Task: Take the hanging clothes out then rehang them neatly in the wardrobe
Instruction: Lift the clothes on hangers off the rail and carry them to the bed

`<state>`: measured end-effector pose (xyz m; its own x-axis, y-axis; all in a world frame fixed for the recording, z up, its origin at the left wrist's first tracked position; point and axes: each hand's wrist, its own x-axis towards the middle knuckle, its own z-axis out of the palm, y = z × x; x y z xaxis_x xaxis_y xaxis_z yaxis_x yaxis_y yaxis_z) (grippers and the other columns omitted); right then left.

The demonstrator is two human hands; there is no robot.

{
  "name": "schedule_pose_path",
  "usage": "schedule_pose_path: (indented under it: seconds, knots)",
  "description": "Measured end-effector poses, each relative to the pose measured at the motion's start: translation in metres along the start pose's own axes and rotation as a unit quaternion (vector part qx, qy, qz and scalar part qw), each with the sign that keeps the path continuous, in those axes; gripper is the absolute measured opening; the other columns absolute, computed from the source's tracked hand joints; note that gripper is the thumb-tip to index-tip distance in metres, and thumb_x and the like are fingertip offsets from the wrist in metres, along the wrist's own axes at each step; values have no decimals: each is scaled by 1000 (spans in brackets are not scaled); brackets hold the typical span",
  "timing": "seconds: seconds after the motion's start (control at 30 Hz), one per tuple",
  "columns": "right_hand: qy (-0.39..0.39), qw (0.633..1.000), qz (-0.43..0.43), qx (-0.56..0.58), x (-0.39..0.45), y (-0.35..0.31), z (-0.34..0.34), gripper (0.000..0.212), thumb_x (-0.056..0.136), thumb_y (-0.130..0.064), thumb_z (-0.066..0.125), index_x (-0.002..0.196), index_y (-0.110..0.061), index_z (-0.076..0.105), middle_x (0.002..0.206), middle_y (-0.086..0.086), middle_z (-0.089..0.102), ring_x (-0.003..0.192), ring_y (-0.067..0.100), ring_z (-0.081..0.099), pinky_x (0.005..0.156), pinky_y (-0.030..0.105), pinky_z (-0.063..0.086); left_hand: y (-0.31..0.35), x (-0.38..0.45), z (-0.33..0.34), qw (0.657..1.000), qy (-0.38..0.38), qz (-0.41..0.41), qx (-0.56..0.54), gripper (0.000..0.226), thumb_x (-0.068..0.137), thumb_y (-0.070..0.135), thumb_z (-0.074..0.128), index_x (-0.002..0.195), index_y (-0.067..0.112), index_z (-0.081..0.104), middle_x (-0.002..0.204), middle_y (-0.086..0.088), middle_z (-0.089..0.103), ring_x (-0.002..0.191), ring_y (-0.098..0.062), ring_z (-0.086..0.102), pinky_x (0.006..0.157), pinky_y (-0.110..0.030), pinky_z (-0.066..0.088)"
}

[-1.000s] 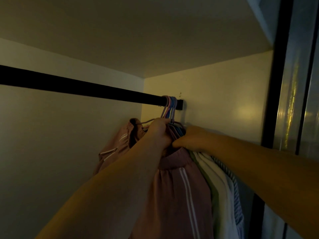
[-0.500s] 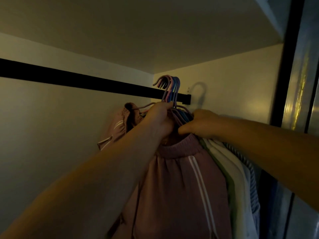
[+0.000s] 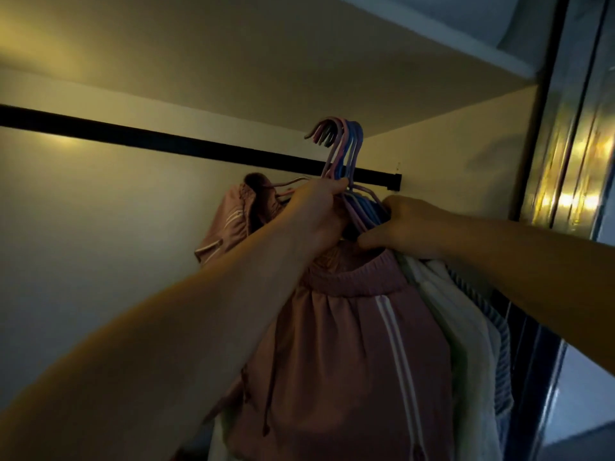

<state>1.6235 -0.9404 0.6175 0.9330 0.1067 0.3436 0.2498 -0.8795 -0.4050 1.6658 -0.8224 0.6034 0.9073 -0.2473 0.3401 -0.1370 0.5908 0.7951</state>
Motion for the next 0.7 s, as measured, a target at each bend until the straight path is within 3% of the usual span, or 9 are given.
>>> schedule_pose_path:
  seconds: [0.17,0.27,0.37,0.53,0.7]
  knots:
    - [-14,997,-75,19,-55,-15,-6,48,69,-35,73,105,-17,46,93,2,52,73,8,48,58,22,40,13,-76,22,996,78,47,13,21,97,10,40,111,0,51,90,-15,54,83,-28,57,79,-40,50]
    - [-26,991,-127,37,-90,-27,-10,48,68,-35,73,103,-19,45,91,-1,50,72,4,45,56,20,37,21,-124,32,988,131,83,13,21,95,8,43,112,0,52,96,-16,56,90,-29,58,87,-41,50]
    - [-53,982,-172,65,-129,-49,-16,43,69,-31,74,100,-20,47,82,-7,48,70,3,45,53,20,36,34,-176,39,977,174,121,18,14,94,5,45,103,1,54,87,-13,56,80,-24,58,80,-36,52]
    - [-97,958,-251,98,-187,-100,-23,43,68,-26,77,101,-17,52,86,-3,55,73,8,52,56,21,41,69,-263,43,957,228,176,35,10,93,3,44,98,3,53,84,-11,56,78,-22,58,82,-35,52]
    - [-138,930,-320,115,-240,-159,-25,44,64,-26,79,101,-18,56,92,2,61,81,15,59,64,27,48,109,-351,43,938,267,216,53,16,93,3,45,108,3,50,81,-9,56,75,-19,58,76,-31,52]
